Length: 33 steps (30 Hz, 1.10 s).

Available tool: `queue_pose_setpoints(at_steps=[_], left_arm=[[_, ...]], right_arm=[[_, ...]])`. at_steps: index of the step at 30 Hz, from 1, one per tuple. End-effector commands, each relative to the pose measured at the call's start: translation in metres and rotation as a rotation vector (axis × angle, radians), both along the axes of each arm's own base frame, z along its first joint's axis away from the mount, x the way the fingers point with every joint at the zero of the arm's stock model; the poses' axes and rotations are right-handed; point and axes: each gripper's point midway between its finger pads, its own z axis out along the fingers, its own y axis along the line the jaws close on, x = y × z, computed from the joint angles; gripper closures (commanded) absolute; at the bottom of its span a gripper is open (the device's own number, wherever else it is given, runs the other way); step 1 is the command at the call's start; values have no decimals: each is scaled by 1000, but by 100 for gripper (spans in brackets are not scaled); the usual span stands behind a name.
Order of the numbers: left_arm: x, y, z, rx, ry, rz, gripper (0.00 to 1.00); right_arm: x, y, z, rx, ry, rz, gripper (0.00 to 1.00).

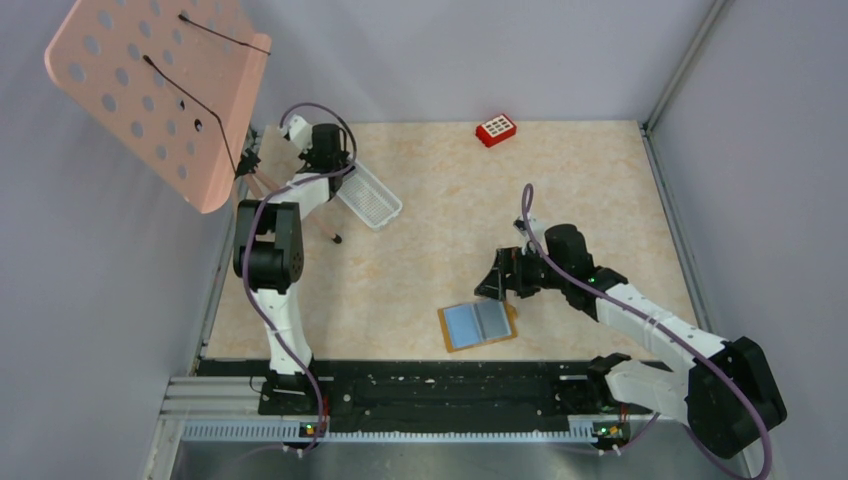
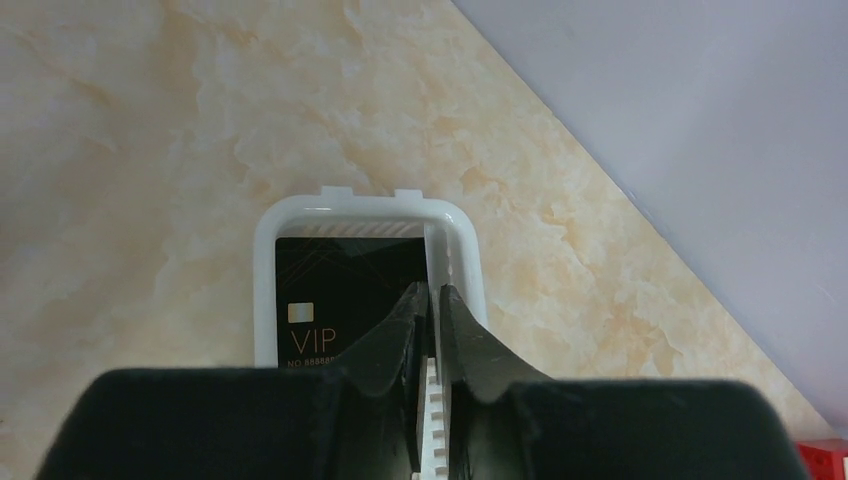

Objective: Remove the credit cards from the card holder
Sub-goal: Place the credit card in the storage box.

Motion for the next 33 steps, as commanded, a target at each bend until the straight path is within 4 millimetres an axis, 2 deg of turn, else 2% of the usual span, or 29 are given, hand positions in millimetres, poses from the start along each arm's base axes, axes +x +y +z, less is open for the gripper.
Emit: queue_pose_setpoints(at_steps=[1,11,24,28,33], left_arm=[[10,7,9,17,-15,7,83],[13,9,10,29,-9,11,67],[13,11,22,46,-29,14,58],[13,15,26,61,-34,28,51],[12,18,31,72,-41,46,50]], right_arm=[[13,2,15,22,-71,4,1],[12,1,12,17,-65,2,1],[12,1,9,12,-57,0,1],[12,1,8,11,-55,-1,1],[13,0,7,8,-60,2,1]])
